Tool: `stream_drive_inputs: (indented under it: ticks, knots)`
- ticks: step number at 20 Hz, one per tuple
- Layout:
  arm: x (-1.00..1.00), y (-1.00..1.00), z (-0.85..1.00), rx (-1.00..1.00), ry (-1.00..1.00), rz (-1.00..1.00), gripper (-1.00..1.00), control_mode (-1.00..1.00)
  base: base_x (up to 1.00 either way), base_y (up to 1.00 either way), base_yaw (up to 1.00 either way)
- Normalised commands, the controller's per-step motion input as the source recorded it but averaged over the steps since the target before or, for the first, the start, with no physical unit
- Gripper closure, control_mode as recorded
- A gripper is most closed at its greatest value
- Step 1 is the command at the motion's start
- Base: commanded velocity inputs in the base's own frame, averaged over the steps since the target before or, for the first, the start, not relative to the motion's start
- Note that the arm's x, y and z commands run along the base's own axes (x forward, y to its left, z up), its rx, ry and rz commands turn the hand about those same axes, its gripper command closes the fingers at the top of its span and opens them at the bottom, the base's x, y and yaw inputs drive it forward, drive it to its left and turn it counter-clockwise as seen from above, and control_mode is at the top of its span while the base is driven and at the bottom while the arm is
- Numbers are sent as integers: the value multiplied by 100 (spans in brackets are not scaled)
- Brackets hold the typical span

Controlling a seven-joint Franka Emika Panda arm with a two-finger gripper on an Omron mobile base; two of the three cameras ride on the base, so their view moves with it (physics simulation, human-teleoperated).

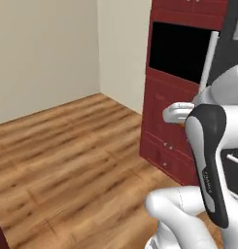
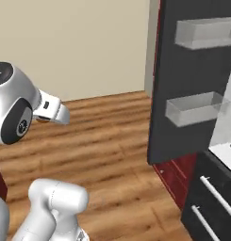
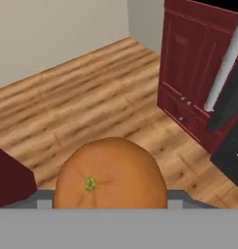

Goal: Pick the tangerine and pear from the fridge and place them on the plate next to the blender to make a fruit smoothie.

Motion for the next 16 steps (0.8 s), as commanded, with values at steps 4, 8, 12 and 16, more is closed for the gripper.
stream_drive_inputs:
  ticks: [4,8,12,16]
  knots:
    - [0,0,0,0,0,0,100,100,0,0,100]
    - [0,0,0,0,0,0,100,100,0,0,100]
    - [0,0,0,0,0,0,100,100,0,0,100]
    - [0,0,0,0,0,0,100,100,0,0,100]
